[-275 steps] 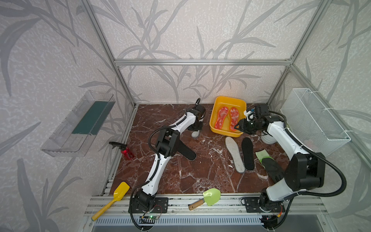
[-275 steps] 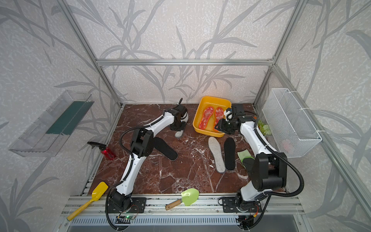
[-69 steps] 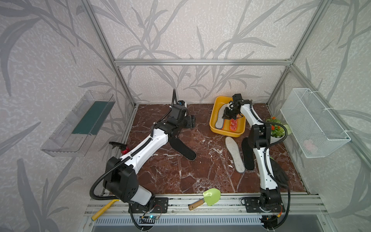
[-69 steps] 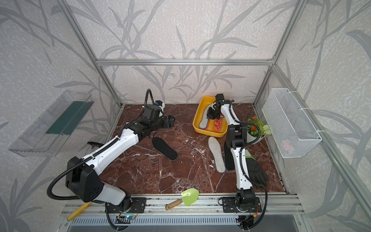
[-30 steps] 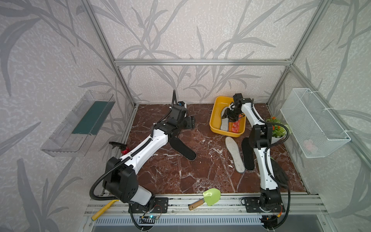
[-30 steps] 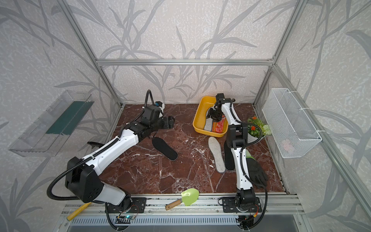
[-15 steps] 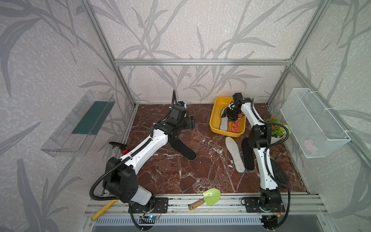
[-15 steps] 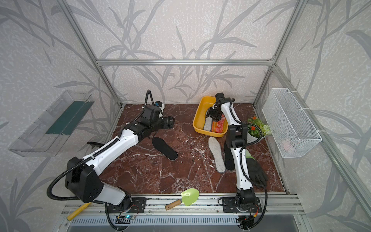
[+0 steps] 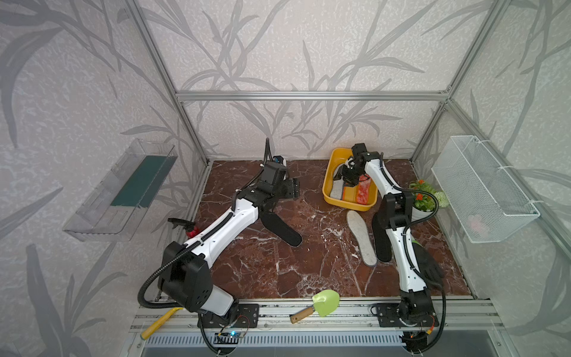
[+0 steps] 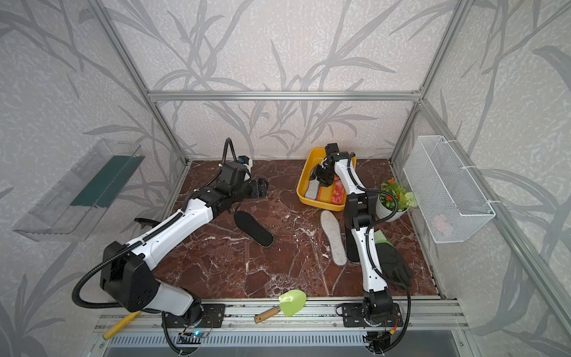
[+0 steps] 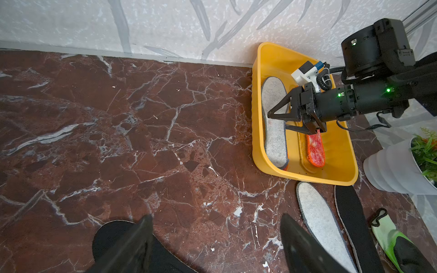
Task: Put the insoles into the storage box
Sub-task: Place the insole in the storage box.
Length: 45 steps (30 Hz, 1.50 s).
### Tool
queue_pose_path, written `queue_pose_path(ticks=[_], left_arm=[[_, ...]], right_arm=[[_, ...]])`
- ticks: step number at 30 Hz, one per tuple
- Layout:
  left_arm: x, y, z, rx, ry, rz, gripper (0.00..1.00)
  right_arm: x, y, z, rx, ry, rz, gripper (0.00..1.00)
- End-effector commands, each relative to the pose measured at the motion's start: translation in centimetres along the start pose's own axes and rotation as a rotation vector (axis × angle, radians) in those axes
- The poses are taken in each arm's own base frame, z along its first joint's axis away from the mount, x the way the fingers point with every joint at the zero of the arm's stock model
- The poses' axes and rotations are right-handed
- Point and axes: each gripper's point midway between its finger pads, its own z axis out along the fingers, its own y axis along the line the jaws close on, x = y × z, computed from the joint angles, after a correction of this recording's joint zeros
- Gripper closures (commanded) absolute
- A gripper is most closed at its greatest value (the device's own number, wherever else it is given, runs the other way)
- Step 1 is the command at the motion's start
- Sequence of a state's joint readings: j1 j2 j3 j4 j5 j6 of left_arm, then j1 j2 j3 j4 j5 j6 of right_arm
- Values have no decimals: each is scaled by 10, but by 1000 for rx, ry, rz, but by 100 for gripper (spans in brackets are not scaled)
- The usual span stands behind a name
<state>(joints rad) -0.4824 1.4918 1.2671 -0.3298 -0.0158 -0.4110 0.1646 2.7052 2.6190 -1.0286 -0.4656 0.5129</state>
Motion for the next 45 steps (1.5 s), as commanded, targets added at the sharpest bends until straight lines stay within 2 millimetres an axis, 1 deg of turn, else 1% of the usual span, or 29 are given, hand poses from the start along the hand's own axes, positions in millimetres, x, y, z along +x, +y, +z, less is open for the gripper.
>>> queue_pose_path(ticks=[1, 15, 26, 36, 45], left_arm=[[-5, 5, -12, -18, -21, 8, 18], [-6, 4, -13, -10, -23, 8, 18], [-6, 3, -15, -5, -27, 3, 18], [-7, 4, -19, -5, -35, 2, 18], [-8, 4, -19, -4, -37, 2, 18]], right_arm=[[-1, -3, 6, -3, 7, 5, 43], [-16, 3, -24, -33, -49, 0, 44], [-18, 9, -32, -53, -58, -7, 44], [-29, 27, -47, -104, -111, -40, 44], [-32, 25, -52, -98, -122, -31, 44]])
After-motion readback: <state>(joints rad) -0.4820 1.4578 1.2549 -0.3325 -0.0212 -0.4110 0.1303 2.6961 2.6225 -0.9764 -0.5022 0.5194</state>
